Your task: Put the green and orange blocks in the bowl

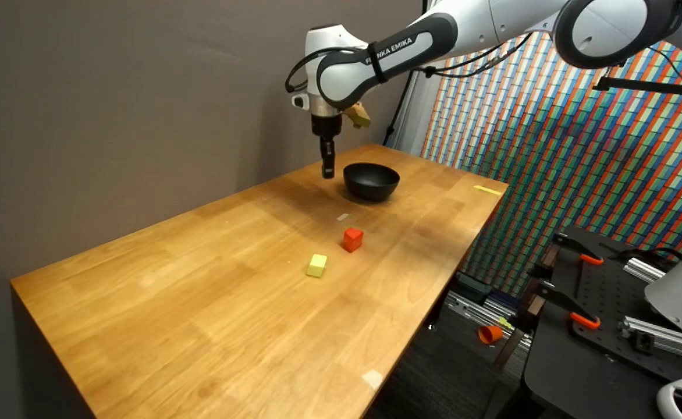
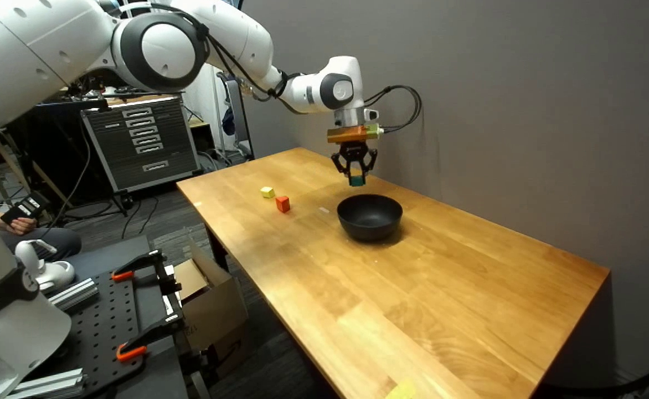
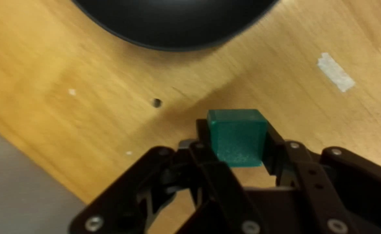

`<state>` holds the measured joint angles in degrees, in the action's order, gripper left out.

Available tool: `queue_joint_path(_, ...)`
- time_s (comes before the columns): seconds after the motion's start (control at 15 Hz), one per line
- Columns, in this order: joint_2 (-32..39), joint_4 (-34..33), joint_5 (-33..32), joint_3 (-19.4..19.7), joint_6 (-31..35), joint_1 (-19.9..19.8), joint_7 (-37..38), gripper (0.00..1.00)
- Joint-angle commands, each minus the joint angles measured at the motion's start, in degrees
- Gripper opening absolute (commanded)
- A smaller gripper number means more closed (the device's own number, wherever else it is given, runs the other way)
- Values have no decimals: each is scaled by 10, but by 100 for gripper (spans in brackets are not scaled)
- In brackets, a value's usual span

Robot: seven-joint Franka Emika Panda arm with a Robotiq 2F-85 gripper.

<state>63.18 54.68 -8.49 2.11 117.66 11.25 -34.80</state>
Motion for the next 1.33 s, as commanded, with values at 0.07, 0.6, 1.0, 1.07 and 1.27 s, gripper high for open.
queue_joint_path(0.07, -77, 46, -56, 42, -31, -9, 97, 16)
queue_joint_path(0.6, -89, 70, -36, 2, -169, -69, 141, 64)
queue_joint_path(1.0, -104, 100, -22, -30, -163, -84, 154, 99)
queue_joint_path(1.07, -111, 114, -21, -34, -158, -80, 158, 100)
queue_joint_path(1.27, -130, 158, 3, -54, -143, -71, 200, 100)
